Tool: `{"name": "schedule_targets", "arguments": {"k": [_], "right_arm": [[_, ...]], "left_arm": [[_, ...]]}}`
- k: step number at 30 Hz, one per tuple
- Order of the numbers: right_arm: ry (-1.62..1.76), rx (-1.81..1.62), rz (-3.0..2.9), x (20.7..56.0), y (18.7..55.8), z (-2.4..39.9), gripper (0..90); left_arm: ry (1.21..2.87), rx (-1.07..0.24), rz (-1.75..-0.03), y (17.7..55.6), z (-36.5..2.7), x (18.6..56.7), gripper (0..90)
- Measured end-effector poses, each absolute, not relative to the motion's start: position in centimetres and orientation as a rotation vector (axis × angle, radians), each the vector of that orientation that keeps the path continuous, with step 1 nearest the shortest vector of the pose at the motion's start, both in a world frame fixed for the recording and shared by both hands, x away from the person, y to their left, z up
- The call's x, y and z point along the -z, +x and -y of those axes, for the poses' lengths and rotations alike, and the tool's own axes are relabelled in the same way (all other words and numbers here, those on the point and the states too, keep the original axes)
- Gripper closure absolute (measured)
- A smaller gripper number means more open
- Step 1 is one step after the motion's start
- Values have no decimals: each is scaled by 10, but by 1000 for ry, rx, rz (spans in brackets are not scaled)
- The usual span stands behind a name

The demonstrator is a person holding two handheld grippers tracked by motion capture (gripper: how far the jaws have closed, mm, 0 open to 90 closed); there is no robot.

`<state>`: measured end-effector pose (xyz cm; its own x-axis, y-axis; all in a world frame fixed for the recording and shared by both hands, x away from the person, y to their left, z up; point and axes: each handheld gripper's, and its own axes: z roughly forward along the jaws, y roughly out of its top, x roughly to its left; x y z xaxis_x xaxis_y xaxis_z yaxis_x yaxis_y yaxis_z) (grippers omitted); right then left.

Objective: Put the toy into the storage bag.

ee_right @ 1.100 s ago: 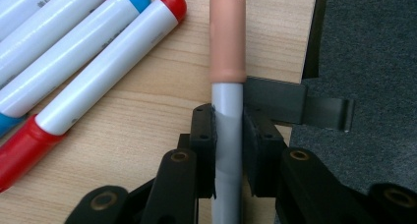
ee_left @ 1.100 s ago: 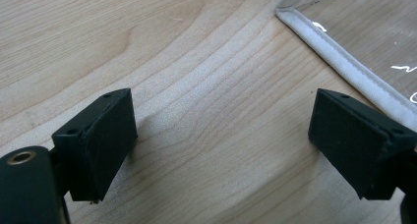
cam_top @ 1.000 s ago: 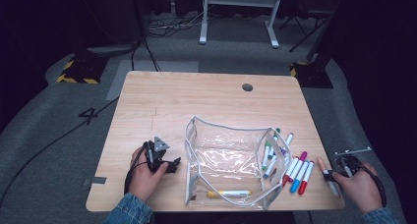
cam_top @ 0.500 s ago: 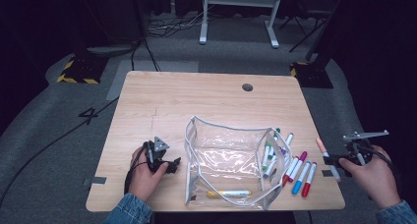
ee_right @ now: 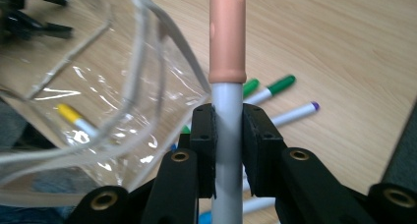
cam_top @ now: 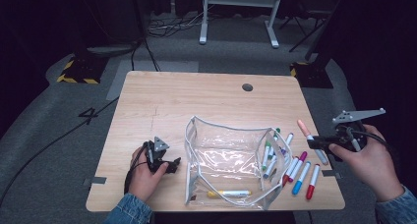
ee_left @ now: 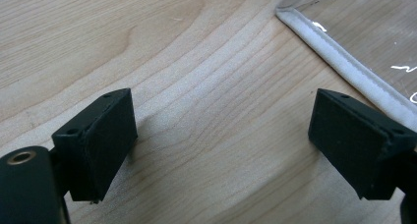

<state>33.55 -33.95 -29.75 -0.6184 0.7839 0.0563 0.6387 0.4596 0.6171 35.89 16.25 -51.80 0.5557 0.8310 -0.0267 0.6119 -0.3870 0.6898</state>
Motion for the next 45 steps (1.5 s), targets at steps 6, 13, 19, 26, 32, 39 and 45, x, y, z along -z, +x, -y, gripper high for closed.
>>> {"name": "schedule_targets", "arguments": {"k": [6, 13, 19, 26, 32, 39, 45], "right_arm": [[1083, -947, -2562, 277, 336, 303, 770], [960, -944, -2668, 274, 336, 264, 770], [880, -932, -2739, 276, 338, 236, 770], [773, -883, -2834, 283, 338, 203, 770], [664, -820, -2915, 293, 336, 171, 770], [531, -695, -3021, 312, 336, 139, 770], [471, -580, -3084, 327, 337, 119, 770]], "left_arm": [[2131, -429, -1154, 359, -162, 518, 113], [2131, -429, -1154, 359, -163, 518, 113], [2131, -428, -1154, 359, -162, 518, 113], [2129, -428, -1155, 359, -163, 518, 112], [2128, -428, -1156, 359, -162, 518, 112], [2125, -430, -1155, 360, -162, 518, 112], [2132, -427, -1153, 360, -163, 518, 112]]}}
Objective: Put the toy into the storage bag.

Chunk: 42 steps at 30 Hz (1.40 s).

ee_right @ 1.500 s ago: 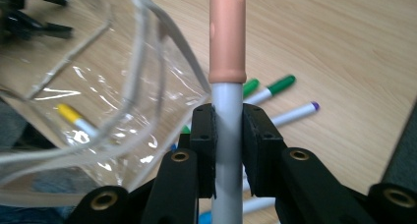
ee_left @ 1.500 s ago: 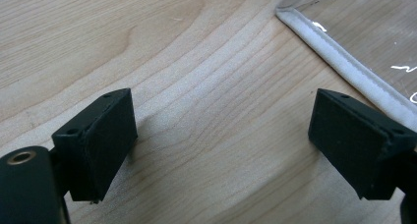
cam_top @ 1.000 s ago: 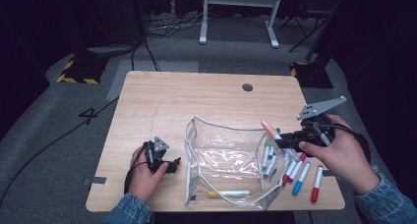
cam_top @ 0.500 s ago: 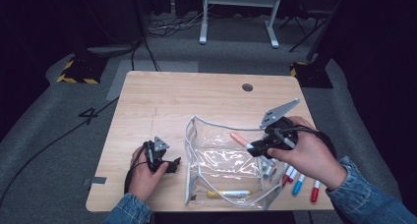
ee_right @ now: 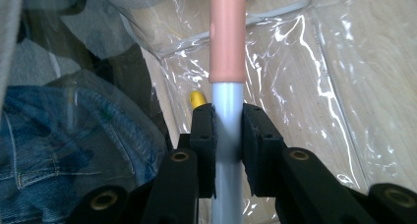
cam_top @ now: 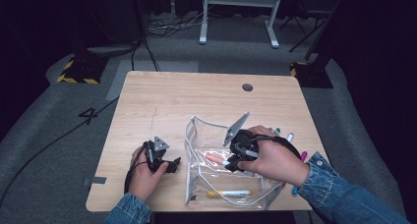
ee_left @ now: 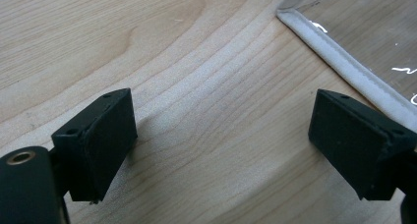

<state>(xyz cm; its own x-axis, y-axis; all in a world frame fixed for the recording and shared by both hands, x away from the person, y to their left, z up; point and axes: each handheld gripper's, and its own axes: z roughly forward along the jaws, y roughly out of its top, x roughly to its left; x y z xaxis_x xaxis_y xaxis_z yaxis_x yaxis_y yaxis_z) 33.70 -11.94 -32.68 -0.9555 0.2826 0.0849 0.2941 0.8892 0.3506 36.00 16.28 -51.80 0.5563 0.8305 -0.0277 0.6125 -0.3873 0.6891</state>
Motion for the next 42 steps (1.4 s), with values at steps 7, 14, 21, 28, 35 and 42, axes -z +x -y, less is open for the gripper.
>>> {"name": "schedule_targets", "arguments": {"k": [7, 14, 21, 28, 35, 42], "right_arm": [[-416, 446, 3023, 347, 338, 103, 770], [-394, 375, 2994, 366, 336, 96, 770], [-386, 294, 2970, 386, 335, 92, 769], [-342, 244, 2938, 399, 331, 88, 769], [-278, 209, 2914, 405, 326, 88, 717], [-341, 403, 2943, 395, 330, 95, 542]], "left_arm": [[2130, -433, -1155, 360, -163, 518, 111], [2129, -432, -1155, 360, -163, 518, 112], [2128, -429, -1153, 360, -163, 518, 112], [2129, -429, -1153, 360, -163, 518, 112], [2129, -430, -1153, 360, -163, 518, 112], [2129, -433, -1155, 360, -163, 518, 112]]}}
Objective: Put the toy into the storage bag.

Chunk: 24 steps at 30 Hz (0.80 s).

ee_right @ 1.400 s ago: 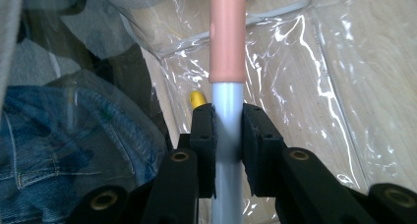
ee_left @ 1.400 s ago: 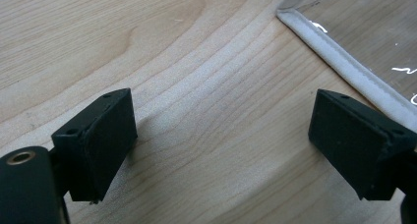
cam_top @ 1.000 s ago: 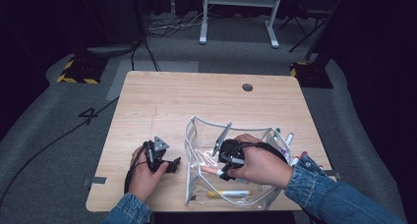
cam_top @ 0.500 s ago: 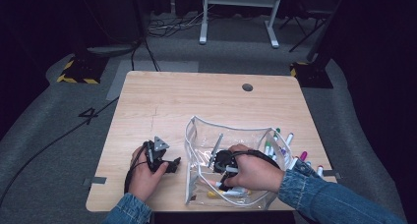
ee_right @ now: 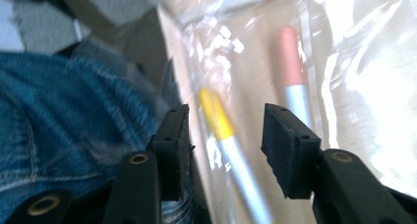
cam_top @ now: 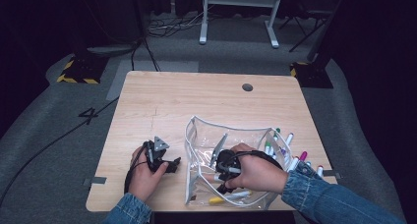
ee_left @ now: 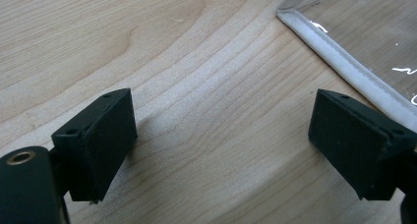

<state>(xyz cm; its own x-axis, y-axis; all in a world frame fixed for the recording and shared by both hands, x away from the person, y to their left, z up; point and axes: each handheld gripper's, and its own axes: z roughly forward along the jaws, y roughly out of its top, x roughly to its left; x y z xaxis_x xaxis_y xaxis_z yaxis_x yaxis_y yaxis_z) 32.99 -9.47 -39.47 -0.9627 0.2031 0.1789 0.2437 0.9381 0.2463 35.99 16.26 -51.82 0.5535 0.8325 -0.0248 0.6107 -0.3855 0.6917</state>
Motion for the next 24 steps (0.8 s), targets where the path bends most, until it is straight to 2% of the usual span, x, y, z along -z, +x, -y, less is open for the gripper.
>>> {"name": "schedule_targets", "arguments": {"k": [9, 10, 14, 15, 24], "right_arm": [[-474, 740, 3004, 353, 339, 122, 520], [-531, 823, 3012, 340, 342, 135, 520], [-614, 935, 2998, 326, 346, 153, 523], [-676, 992, 2999, 317, 347, 169, 521], [-982, 1119, 2983, 300, 348, 244, 530]], "left_arm": [[2132, -428, -1154, 360, -163, 518, 112], [2133, -425, -1153, 360, -163, 518, 112], [2128, -429, -1153, 360, -163, 518, 112], [2138, -415, -1152, 360, -163, 517, 112], [2140, -415, -1152, 360, -163, 517, 112]]}}
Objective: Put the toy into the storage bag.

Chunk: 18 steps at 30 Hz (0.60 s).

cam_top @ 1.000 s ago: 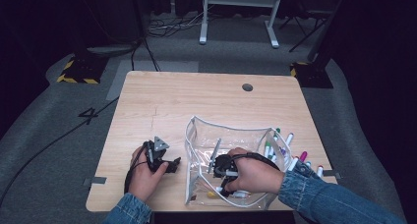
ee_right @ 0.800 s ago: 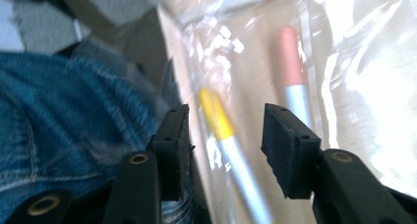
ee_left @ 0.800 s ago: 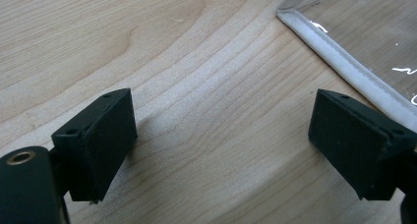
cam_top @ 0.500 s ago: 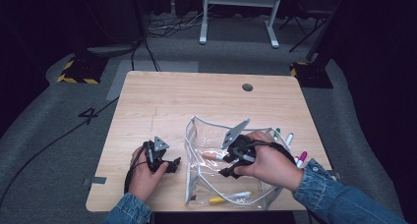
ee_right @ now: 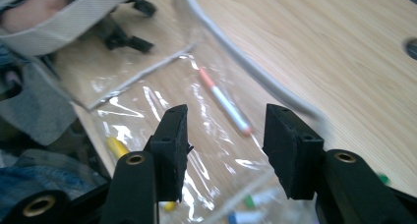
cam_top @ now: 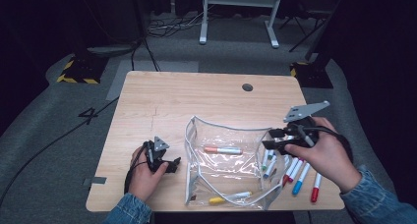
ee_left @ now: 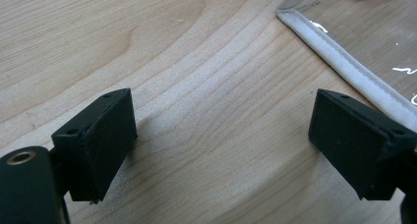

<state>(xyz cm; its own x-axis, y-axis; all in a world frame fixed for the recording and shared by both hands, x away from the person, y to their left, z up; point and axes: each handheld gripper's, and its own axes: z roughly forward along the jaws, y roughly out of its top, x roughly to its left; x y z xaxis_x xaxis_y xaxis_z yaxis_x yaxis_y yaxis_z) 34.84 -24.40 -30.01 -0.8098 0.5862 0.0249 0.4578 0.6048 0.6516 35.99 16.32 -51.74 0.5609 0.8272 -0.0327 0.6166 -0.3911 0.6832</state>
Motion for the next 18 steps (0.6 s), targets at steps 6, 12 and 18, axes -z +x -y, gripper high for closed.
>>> {"name": "schedule_targets", "arguments": {"k": [6, 12, 18], "right_arm": [[1006, -1044, -2487, 294, 344, 297, 542], [1126, -980, -2395, 302, 340, 335, 532], [1329, -844, -2345, 344, 338, 382, 505]], "left_arm": [[2136, -416, -1155, 360, -163, 517, 112], [2136, -418, -1153, 360, -163, 518, 112], [2126, -429, -1161, 359, -163, 518, 112]]}}
